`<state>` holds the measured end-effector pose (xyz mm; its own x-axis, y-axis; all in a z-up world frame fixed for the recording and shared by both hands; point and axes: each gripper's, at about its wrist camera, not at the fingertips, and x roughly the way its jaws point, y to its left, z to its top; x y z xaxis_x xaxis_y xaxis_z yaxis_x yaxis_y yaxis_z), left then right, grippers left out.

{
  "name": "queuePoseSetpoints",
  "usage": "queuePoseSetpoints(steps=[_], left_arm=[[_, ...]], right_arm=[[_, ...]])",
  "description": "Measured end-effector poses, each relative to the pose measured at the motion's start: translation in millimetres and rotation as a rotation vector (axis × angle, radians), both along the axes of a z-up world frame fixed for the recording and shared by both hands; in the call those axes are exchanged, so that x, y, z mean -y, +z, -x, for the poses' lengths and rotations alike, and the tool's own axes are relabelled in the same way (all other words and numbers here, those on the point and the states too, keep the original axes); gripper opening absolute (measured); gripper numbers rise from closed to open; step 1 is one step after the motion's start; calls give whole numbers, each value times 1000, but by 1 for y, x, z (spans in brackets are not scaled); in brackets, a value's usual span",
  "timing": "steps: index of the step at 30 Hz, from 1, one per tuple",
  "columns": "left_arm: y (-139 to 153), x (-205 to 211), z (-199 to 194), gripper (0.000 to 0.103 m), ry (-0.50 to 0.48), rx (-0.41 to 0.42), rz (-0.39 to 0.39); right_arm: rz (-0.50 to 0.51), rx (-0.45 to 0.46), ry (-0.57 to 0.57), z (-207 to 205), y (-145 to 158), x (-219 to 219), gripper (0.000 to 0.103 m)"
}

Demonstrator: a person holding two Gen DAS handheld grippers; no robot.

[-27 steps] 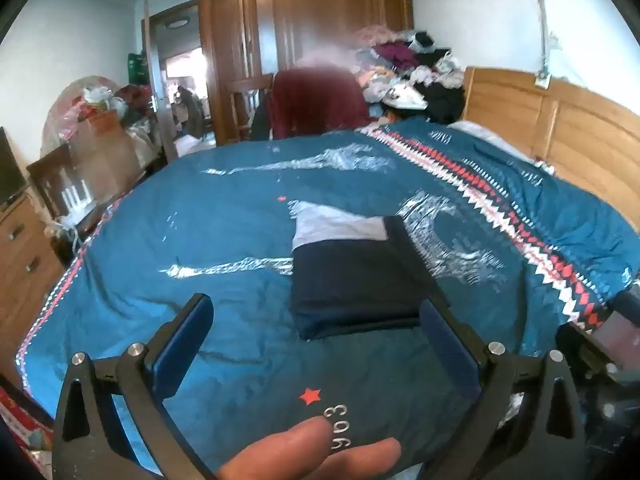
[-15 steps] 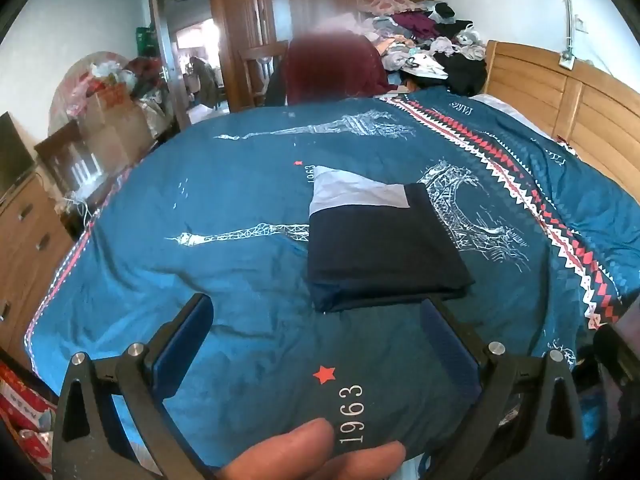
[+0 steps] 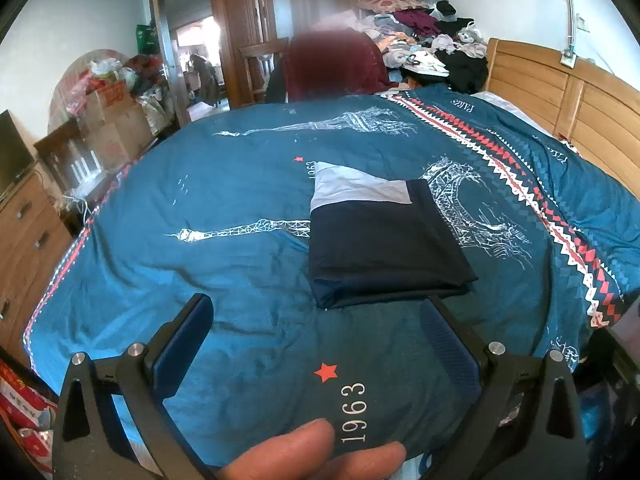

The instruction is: Fold large clothes

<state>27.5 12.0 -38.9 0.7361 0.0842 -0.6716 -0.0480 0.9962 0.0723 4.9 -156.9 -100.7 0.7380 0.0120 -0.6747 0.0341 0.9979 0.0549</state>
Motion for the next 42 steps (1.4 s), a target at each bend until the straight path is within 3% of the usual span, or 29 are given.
queuePoseSetpoints(steps=[36, 42], left_arm=[[3, 8, 2, 103, -12, 18, -27], [-3, 17, -5, 103, -80, -20, -10]], right_arm=[[4, -3, -20, 3, 1, 3, 103], [-3, -10, -62, 2, -1, 11, 103]])
